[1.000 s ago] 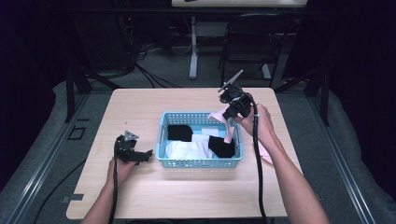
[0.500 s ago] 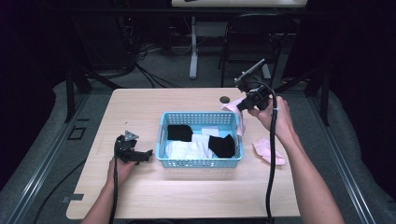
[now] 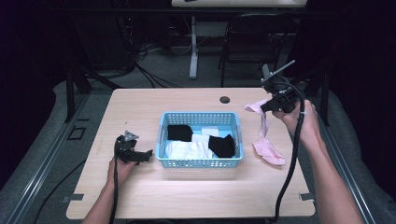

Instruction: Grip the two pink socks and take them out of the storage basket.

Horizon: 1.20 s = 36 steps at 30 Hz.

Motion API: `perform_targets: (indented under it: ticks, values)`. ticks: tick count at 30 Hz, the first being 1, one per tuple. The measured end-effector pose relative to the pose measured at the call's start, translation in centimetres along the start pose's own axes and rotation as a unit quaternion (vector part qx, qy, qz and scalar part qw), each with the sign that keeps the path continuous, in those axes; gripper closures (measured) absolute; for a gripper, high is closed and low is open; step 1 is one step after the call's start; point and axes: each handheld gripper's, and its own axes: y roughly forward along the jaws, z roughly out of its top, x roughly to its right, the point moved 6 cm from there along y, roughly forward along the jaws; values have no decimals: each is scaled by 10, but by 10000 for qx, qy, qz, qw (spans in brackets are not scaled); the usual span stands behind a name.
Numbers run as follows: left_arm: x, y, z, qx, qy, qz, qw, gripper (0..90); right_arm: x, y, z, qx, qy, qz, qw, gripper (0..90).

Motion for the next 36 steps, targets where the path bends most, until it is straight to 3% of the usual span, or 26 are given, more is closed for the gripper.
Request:
perform_targets:
  ticks: [7,17,18,19,22,31,36]
  values:
    - [0,0,0,0,3,2,10000,4,21,8,-21,-208,199,-84,9996,900]
    - [0,0,0,0,0,1,10000,4,45,56,-59,-749,578,-139,9954,900]
    - [0,0,0,-1,1,1,10000,4,49,68,-65,-812,673,-131,9943,900]
    - [0,0,0,0,0,1,10000,4,49,68,-65,-812,673,-131,9943,900]
    - [0,0,0,0,-3,2,10000,4,53,91,-76,-1048,749,-112,9916,900]
    - [0,0,0,1,0,1,10000,4,53,142,-98,-1331,973,115,9862,888]
    - [0,0,0,3,-4,2,10000,4,51,144,-98,-1259,1055,219,9862,760]
